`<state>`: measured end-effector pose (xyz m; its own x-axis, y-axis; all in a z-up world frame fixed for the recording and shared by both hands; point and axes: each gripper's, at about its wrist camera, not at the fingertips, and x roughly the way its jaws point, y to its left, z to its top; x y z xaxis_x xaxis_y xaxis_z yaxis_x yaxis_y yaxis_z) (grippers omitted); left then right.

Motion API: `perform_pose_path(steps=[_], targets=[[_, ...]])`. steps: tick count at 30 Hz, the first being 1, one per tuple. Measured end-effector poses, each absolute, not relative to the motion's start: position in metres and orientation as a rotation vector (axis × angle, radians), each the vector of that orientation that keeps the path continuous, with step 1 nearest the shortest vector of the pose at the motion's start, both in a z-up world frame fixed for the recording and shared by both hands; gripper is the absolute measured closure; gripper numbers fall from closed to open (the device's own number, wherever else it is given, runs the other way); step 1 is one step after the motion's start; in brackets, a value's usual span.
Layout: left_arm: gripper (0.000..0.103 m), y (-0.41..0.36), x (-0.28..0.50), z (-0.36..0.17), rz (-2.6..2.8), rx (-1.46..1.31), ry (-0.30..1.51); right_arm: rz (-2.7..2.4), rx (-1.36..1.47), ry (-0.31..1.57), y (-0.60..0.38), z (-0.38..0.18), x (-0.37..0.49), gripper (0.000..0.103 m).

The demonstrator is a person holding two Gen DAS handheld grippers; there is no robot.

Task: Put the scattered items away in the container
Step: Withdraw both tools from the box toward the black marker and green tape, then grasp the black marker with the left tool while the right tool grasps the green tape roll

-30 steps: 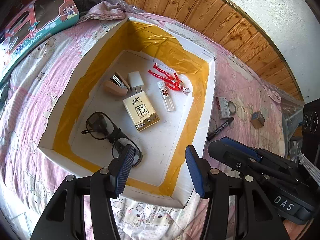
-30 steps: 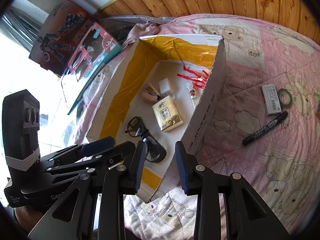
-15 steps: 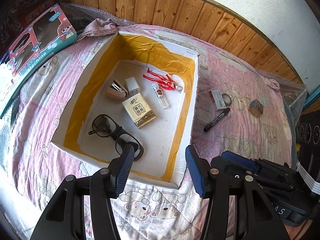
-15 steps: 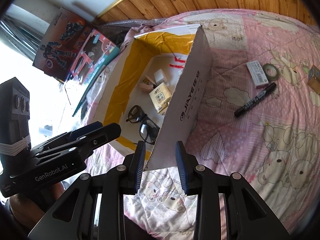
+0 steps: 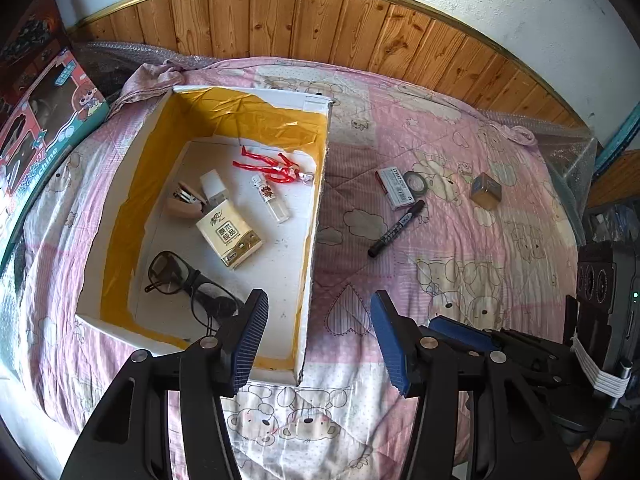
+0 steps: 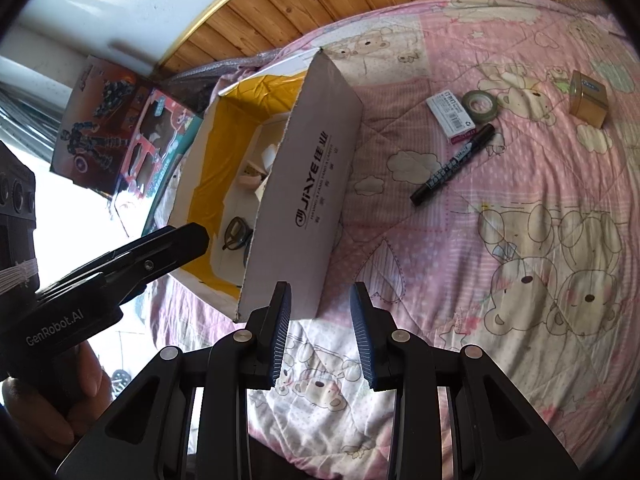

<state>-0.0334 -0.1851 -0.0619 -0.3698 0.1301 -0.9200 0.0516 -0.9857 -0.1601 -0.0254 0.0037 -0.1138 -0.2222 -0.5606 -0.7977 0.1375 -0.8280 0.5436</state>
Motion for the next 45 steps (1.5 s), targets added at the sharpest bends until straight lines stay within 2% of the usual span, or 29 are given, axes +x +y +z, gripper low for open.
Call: perform_pose_path(steps=[14, 22, 34, 45], targets=[[0.048, -0.134, -0.091, -0.075, 2.426, -1.730, -0.182, -2.166, 1.674, -0.686, 0.062, -0.143, -0.058, 0.069], [0.048, -0.107, -0.138, -0.104, 2.336, -1.773, -0.194, -2.216, 1.705, -0.724, 0.087, -0.154, -0.101, 0.069], [0.048, -0.077, -0.181, -0.181, 2.199, -1.906, -0.187, -2.285, 1.761, -0.624, 0.113, -0.179, -0.182, 0.072], [0.048, -0.069, -0.184, -0.248, 2.143, -1.977, -0.152, -2.271, 1.822, -0.333, 0.092, -0.222, -0.239, 0.077]])
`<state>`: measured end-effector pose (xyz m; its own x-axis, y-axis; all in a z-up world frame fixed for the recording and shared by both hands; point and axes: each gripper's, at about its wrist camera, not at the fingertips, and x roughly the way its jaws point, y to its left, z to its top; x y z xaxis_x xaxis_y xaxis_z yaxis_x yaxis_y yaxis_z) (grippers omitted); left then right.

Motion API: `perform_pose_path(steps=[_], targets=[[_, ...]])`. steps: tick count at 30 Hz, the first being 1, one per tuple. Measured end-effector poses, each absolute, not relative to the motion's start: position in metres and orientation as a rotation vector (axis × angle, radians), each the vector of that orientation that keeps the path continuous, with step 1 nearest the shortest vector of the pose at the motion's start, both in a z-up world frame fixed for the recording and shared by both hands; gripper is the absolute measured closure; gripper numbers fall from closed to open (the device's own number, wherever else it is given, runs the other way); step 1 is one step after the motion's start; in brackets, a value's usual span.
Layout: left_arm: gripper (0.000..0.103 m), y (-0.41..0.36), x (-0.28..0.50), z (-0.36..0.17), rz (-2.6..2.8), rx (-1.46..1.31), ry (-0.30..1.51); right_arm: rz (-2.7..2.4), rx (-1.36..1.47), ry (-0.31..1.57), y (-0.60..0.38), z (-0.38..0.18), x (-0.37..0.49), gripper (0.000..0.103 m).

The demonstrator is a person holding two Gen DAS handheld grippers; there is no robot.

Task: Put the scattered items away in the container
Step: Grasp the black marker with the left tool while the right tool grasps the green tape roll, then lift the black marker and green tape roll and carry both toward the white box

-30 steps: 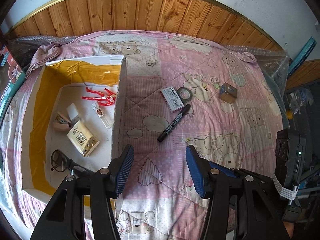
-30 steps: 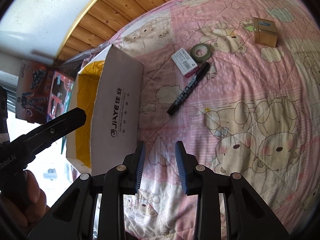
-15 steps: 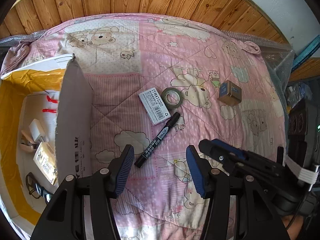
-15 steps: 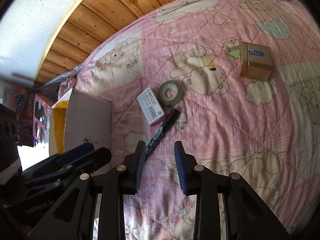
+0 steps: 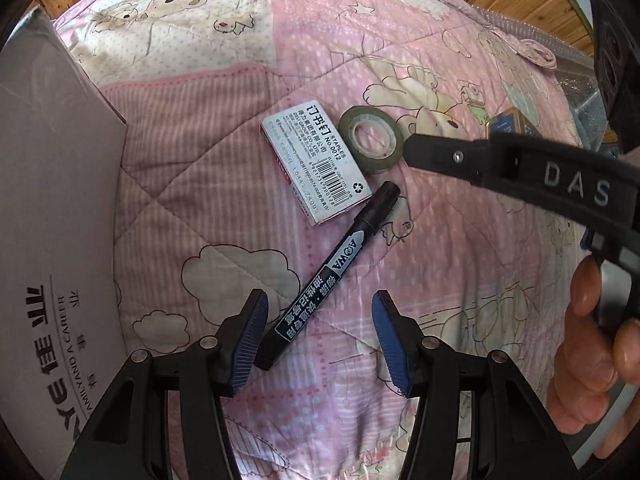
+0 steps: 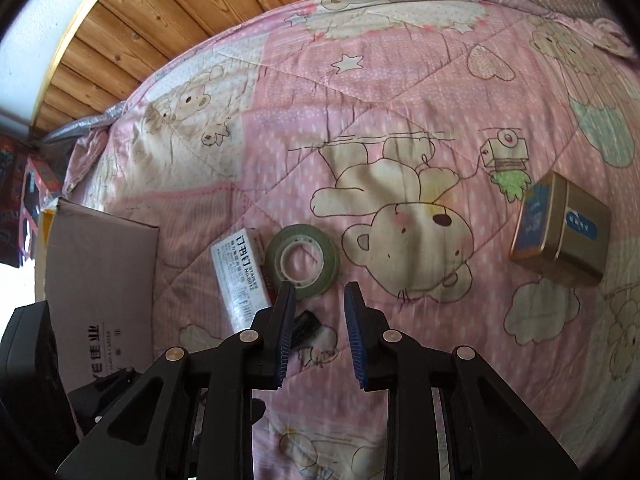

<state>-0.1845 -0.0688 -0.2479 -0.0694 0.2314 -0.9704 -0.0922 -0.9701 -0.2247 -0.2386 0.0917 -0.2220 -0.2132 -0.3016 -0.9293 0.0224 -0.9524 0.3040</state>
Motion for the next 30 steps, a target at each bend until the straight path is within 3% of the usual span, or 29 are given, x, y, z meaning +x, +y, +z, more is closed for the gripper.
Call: perform_pose_path(steps=[4, 6, 8, 12, 18, 30], targets=[[0.048, -0.057, -0.175, -0.249, 2.196, -1.878, -0.026, -2.268, 1.819, -0.196, 0.080, -0.237, -0.252, 0.078], [0.052, -0.055, -0.173, -0.249, 2.218, -1.855, 0.005, -2.286, 1.805, -0.107, 0.074, -0.236, -0.255, 0.086], [0.070, -0.057, -0.172, -0.248, 2.243, -1.844, 0.036, -2.289, 1.794, -0.083, 0.072, -0.237, -0.255, 0.087], [0.088, -0.069, -0.171, -0.246, 2.244, -1.841, -0.005, -2.274, 1.804, -0.262, 0.088, -0.234, -0.254, 0.088], [0.089, -0.079, -0.160, -0.235, 2.217, -1.845, -0.113, -2.287, 1.800, -0.424, 0.106, -0.221, -0.237, 0.088], [0.089, -0.082, -0.150, -0.196, 2.192, -1.810, -0.196, -2.292, 1.801, -0.534, 0.115, -0.208, -0.199, 0.088]])
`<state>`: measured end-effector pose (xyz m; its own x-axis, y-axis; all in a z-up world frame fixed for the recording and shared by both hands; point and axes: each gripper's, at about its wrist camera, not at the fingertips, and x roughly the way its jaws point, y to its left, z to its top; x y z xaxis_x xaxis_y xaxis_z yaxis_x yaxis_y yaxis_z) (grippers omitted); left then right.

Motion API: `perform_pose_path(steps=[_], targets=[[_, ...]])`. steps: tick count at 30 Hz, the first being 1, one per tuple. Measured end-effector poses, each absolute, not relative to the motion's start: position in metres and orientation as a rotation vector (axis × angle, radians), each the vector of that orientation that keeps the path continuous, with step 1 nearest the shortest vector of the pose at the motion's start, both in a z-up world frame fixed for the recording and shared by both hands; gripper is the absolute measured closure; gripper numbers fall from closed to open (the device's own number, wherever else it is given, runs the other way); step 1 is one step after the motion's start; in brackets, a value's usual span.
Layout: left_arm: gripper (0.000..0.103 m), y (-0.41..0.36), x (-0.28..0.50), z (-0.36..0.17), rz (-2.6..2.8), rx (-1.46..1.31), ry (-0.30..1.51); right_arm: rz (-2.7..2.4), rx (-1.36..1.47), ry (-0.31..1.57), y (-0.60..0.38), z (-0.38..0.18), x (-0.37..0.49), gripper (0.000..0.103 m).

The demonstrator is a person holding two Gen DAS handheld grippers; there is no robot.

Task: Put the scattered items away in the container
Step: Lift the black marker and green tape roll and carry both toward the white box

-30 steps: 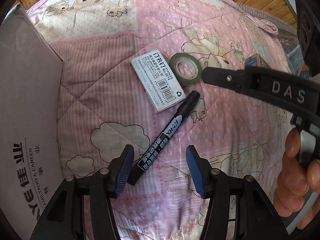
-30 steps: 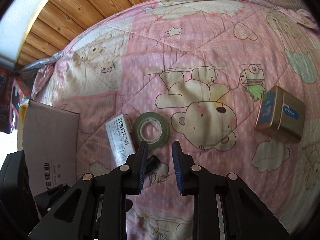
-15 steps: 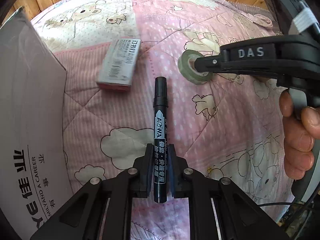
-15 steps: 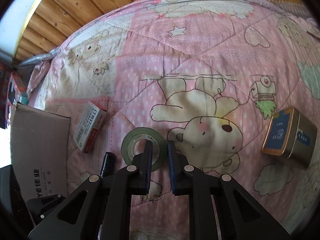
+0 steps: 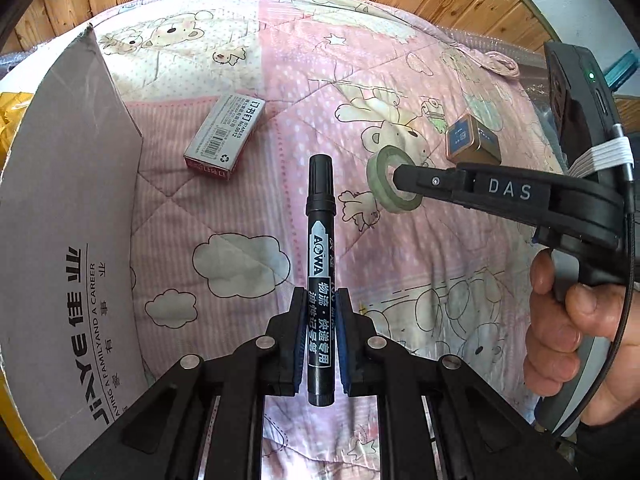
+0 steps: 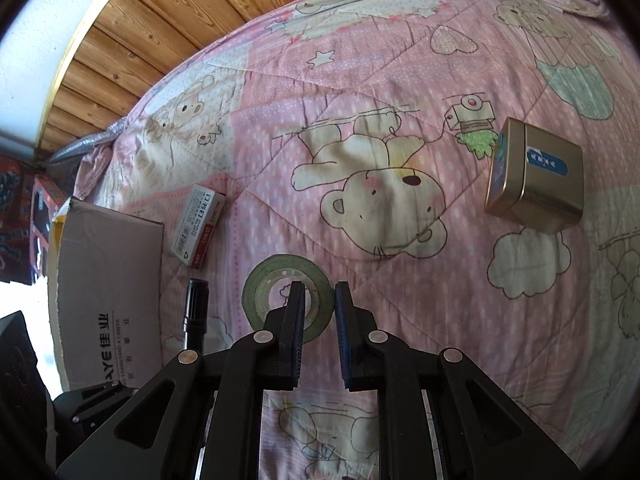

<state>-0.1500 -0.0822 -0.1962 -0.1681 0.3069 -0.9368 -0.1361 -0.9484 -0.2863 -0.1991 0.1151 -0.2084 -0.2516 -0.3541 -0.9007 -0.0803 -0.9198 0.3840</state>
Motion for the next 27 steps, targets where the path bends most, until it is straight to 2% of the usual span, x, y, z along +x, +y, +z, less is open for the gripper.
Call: perform_pose_path(steps=[12, 27], targets=[[0.089, -0.079, -0.130, -0.174, 2.208, -1.790, -0.122, -2.302, 1.799, -0.567, 0.116, -0.190, -0.158, 0.088], [0.089, -0.096, -0.077, -0.132, 2.243, -1.700, -0.133, -2.349, 1.784, -0.558, 0.114, -0.158, -0.088, 0.088]])
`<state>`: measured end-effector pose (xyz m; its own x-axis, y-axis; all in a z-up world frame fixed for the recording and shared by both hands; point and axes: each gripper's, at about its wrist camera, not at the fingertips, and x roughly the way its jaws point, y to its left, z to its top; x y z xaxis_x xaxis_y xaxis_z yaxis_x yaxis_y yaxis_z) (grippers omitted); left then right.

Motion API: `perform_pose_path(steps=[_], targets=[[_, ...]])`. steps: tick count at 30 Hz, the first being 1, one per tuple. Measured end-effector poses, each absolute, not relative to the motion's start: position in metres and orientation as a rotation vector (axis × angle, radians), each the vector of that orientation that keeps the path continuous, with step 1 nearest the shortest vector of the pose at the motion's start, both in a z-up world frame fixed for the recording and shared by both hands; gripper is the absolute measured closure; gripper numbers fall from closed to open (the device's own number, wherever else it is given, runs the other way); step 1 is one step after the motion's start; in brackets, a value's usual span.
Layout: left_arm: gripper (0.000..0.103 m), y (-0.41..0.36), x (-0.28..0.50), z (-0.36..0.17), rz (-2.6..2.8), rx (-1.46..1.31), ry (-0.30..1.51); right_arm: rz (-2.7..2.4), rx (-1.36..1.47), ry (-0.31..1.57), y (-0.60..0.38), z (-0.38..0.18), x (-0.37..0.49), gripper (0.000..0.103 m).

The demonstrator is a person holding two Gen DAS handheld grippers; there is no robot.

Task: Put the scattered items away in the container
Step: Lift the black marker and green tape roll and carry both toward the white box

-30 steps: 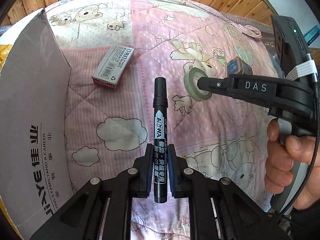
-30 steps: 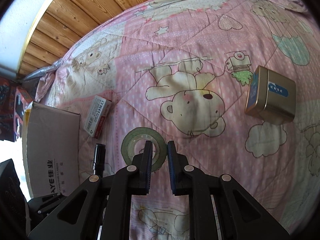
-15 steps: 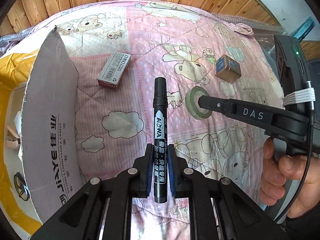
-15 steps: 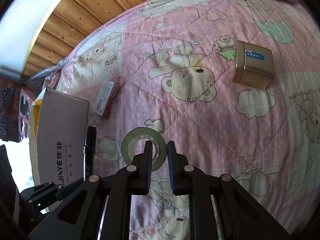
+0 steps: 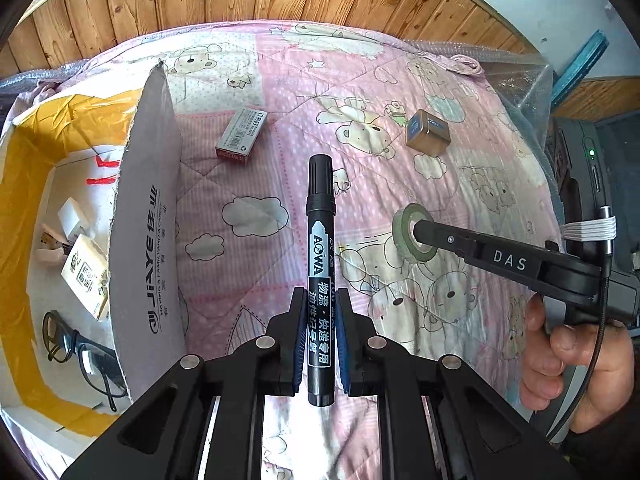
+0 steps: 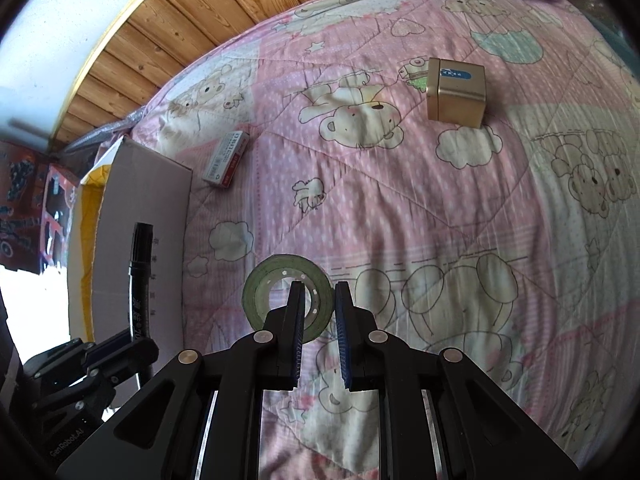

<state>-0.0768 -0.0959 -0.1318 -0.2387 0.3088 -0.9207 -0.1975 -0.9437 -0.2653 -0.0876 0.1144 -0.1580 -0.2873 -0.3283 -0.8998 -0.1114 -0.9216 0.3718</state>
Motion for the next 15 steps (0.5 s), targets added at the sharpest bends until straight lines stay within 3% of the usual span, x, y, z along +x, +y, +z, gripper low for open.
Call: perform_pose_path(steps=[15], targets=[[0.089, -0.118, -0.033, -0.083, 2.293, -1.563, -0.189, -2.386, 1.740, -0.502, 0.096, -0.121, -0.018, 0.088]])
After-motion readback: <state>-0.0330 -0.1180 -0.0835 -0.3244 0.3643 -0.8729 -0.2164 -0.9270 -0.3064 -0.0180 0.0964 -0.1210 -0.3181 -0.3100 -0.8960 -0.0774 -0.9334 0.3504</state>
